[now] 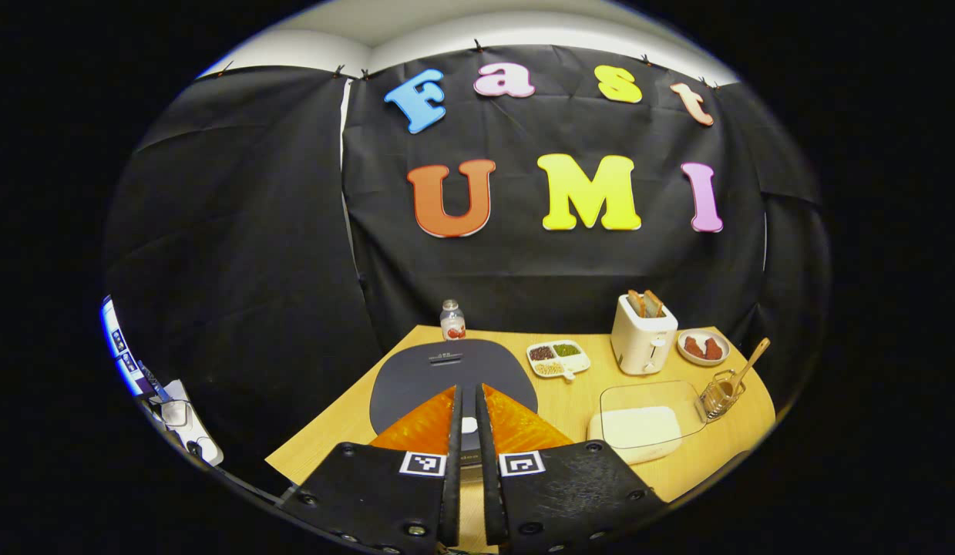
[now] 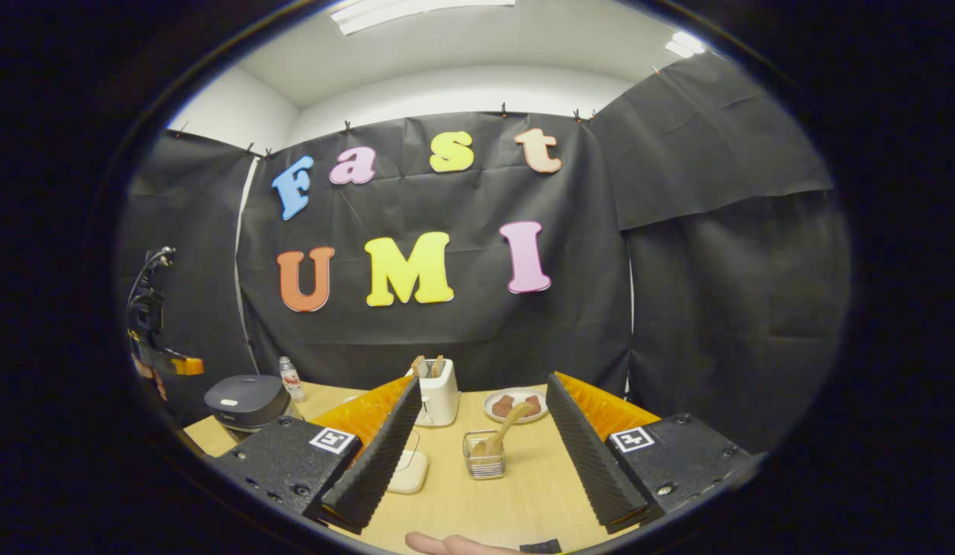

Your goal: Close the left gripper, press the button to open the rice cooker; take a wooden spoon from the chopstick holder with the right hand, scoop a spoonful of rice and pour it into the rice cooker, then put the wooden spoon back into the chopstick holder.

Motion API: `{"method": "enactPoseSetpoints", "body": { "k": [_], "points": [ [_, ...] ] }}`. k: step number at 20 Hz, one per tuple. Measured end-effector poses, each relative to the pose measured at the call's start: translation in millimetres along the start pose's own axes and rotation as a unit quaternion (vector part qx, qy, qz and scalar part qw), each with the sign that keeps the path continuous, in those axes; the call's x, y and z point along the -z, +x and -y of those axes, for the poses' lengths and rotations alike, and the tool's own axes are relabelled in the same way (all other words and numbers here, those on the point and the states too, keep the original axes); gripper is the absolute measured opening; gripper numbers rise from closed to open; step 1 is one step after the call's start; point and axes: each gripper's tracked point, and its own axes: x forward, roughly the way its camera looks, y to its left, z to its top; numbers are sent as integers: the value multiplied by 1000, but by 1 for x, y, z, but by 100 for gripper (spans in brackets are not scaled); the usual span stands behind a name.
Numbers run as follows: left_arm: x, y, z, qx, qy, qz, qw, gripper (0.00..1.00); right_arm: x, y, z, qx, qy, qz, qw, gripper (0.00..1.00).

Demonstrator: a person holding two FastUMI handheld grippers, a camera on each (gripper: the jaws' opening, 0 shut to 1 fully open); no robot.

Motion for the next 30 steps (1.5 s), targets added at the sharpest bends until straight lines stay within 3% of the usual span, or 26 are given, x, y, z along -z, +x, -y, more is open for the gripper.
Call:
{"method": "enactPoseSetpoints", "body": {
  "k": [2, 9, 15, 24, 30],
  "points": [
    [13, 28, -3, -8, 0, -28, 1000, 0, 6, 4, 3, 0, 3, -4, 1000, 100],
    [52, 69, -13, -26, -7, -121, 992, 0, 29, 18, 17, 5, -1, -21, 1000, 100],
    [75, 80, -11, -22, -15, -162, 987, 0, 45, 25, 5, -25, 13, -32, 999, 100],
    [81, 80, -10, -36, 0, -162, 986, 0, 57, 32, 4, -28, 9, -44, 999, 100],
    [81, 80, -10, -38, -40, -162, 985, 0, 51, 18, 8, -16, -9, -37, 999, 100]
  ]
}}
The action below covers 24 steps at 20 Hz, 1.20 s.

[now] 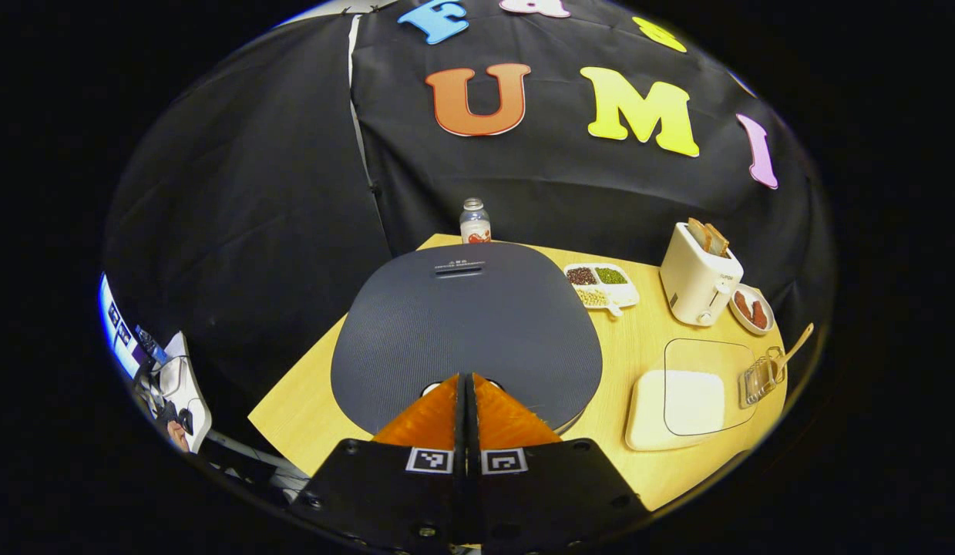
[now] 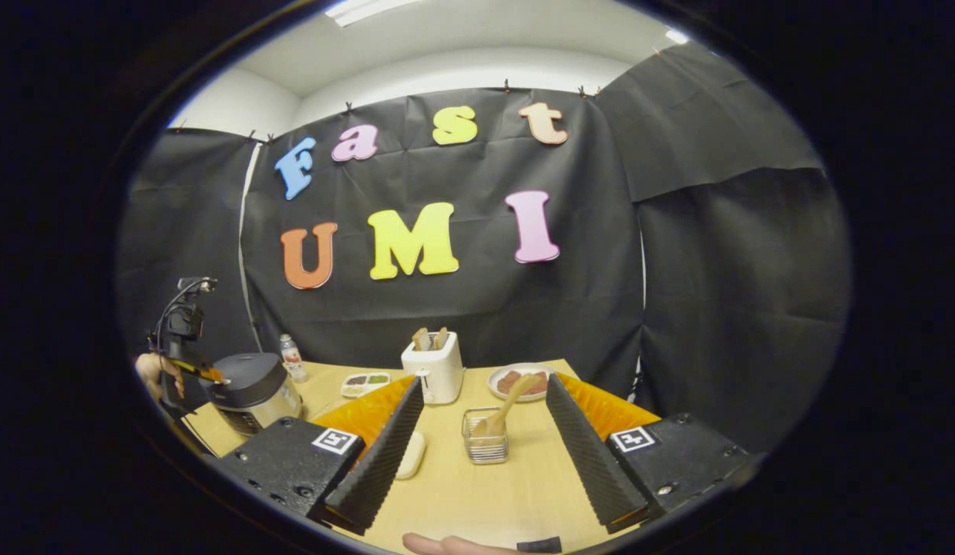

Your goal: Close the left gripper, press the button to open the rice cooker; take a wooden spoon from the chopstick holder with the right hand, scoop a spoonful of rice and pour it into the rice cooker, then put the wooden spoon back into the chopstick holder.

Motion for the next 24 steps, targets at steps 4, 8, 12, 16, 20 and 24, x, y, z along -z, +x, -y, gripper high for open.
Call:
{"method": "enactPoseSetpoints", "body": {
  "k": [4, 8, 12, 16, 20, 24],
  "points": [
    [-19, -19, -2, 0, 3, 43, 999, 0, -4, -10, 0, 6, -11, 7, 1000, 100],
    [-72, -75, -1, -5, 12, 170, 985, 22, -3, -13, -5, 5, -15, 7, 1000, 100],
    [-87, -124, 10, 20, 0, 228, 973, 91, -1, -13, -6, 6, -10, 5, 1000, 100],
    [-87, -152, 19, 29, 20, 262, 964, 96, 6, -8, -7, 8, -4, 1, 1000, 100],
    [-77, -172, 31, 49, 14, 279, 959, 96, 16, 18, -2, 13, 20, -5, 1000, 100],
    [-58, -188, 53, 94, -4, 281, 955, 96, 35, 65, 12, 23, 23, -24, 999, 100]
  ]
}}
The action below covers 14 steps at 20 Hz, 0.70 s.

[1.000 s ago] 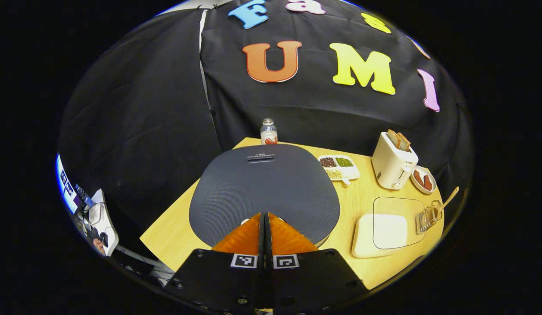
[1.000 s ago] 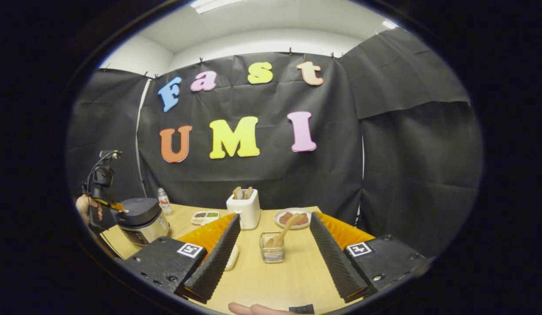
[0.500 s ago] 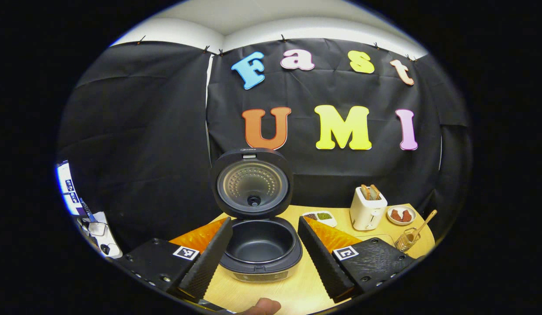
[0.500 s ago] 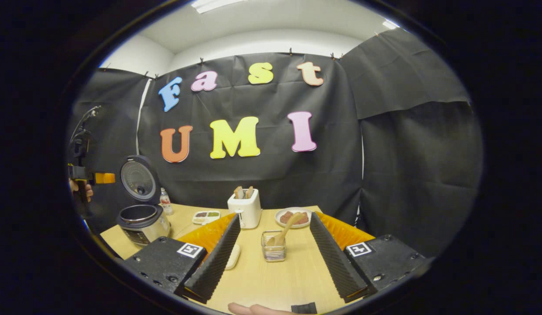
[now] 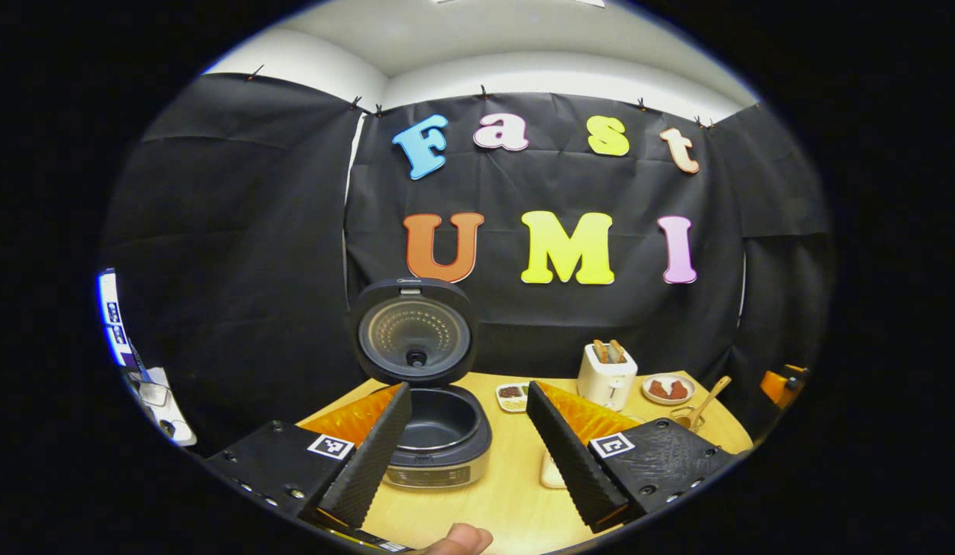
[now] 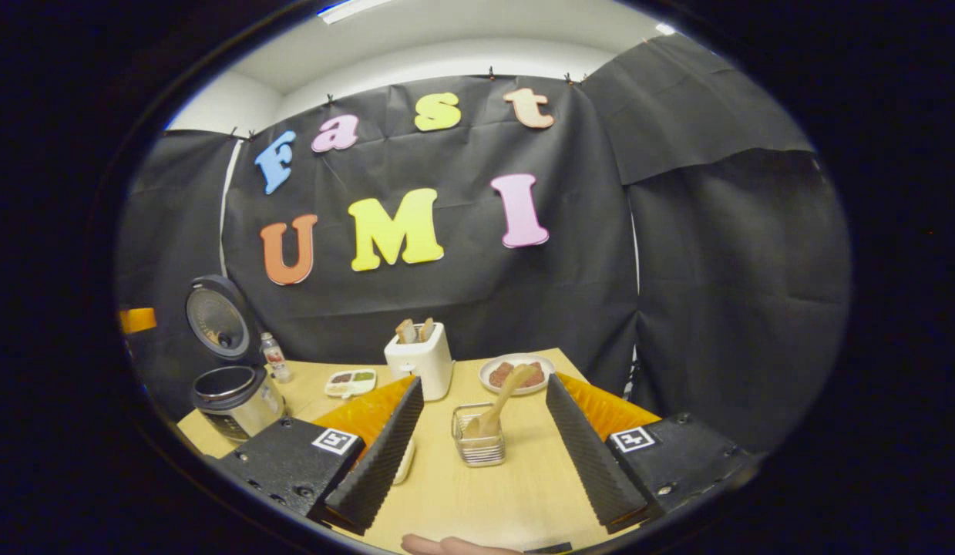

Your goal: Close the left gripper, press the button to open the rice cooker; take a wooden spoon from the chopstick holder with the right hand, scoop a spoonful of rice and pour it into the rice cooker, then put the wooden spoon back into the chopstick holder.

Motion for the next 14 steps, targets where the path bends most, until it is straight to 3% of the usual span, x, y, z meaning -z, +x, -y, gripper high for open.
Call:
{"method": "enactPoseSetpoints", "body": {
  "k": [3, 14],
  "points": [
    [19, -12, 11, 12, 19, 0, 1000, 96, 17, 40, 12, 12, 4, -10, 1000, 100],
    [36, -44, 16, -7, 45, 41, 998, 96, 82, 156, 28, 24, 17, -50, 998, 100]
  ]
}}
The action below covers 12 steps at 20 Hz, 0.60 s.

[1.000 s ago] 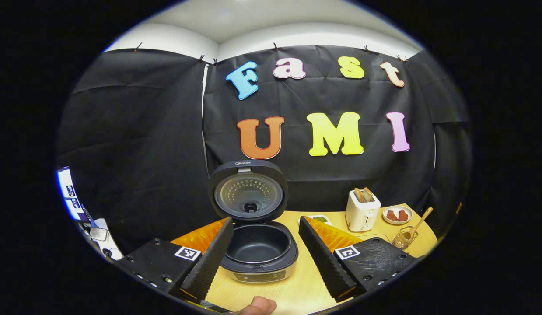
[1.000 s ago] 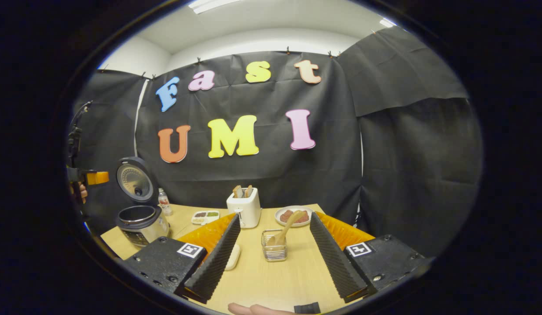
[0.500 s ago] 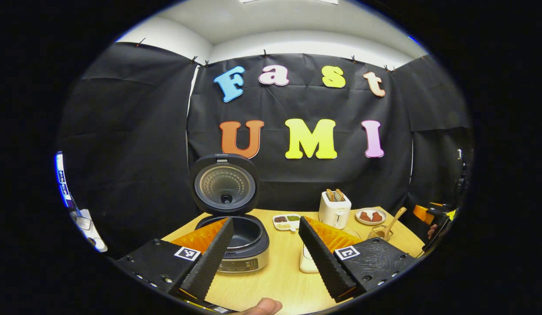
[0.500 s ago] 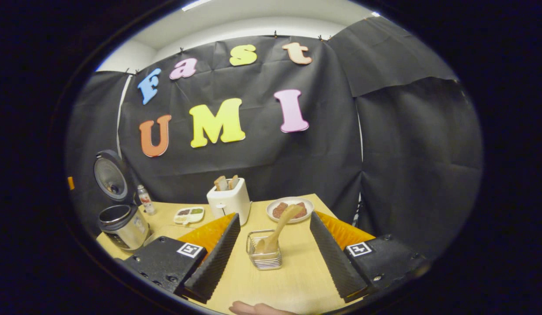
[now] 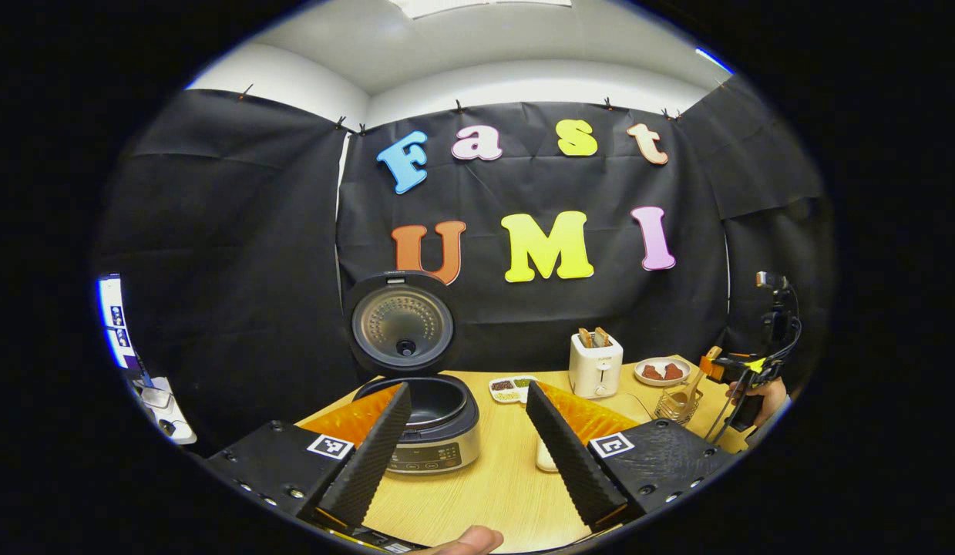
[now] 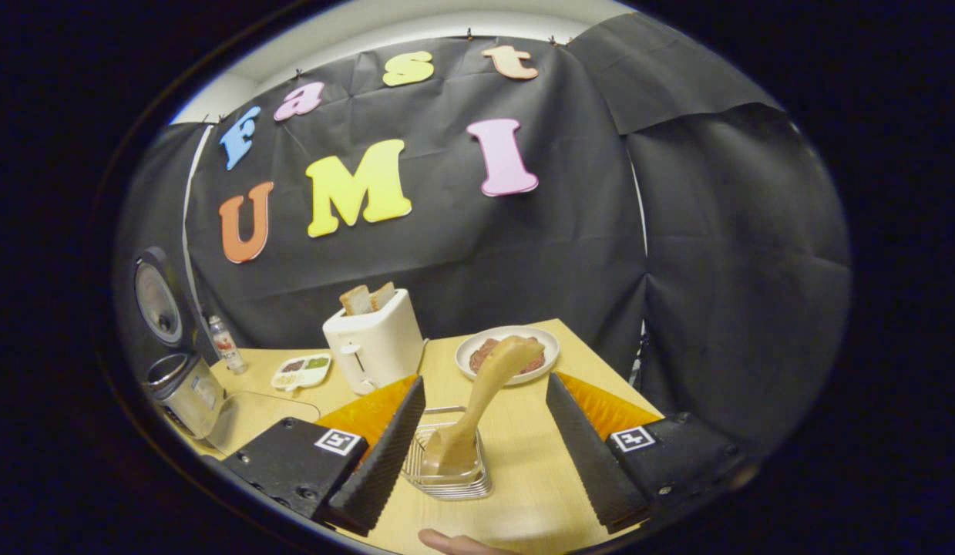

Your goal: Close the left gripper, press the button to open the rice cooker; take a wooden spoon from the chopstick holder with the right hand, scoop a spoonful of rice and pour it into the rice cooker, then put the wooden spoon back into the chopstick holder.

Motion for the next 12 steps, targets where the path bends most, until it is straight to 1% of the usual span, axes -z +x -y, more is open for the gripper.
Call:
{"method": "enactPoseSetpoints", "body": {
  "k": [2, 5, 7, 8, 9, 10, 11, 12],
  "points": [
    [-4, -4, -5, -9, 3, 17, 1000, 96, 8, 18, -2, 3, 1, -11, 1000, 100],
    [-14, -12, -11, -24, 27, 48, 998, 96, 21, 41, -1, 13, -3, -31, 999, 99],
    [-17, -18, -9, -22, 39, 61, 997, 96, 21, 53, -3, 5, 6, -37, 999, 94],
    [-17, -19, -10, -25, 44, 64, 997, 96, 22, 58, 0, 8, 16, -41, 999, 87],
    [-14, -20, -12, -27, 48, 64, 996, 96, 21, 62, 1, 5, 23, -42, 999, 76],
    [-11, -20, -13, -28, 51, 60, 997, 96, 22, 66, -4, -8, 29, -46, 998, 75],
    [-8, -21, -13, -26, 49, 55, 997, 96, 25, 67, -9, -22, 38, -52, 998, 60],
    [-4, -21, -11, -21, 45, 48, 998, 96, 23, 64, -11, -26, 46, -55, 997, 46]
  ]
}}
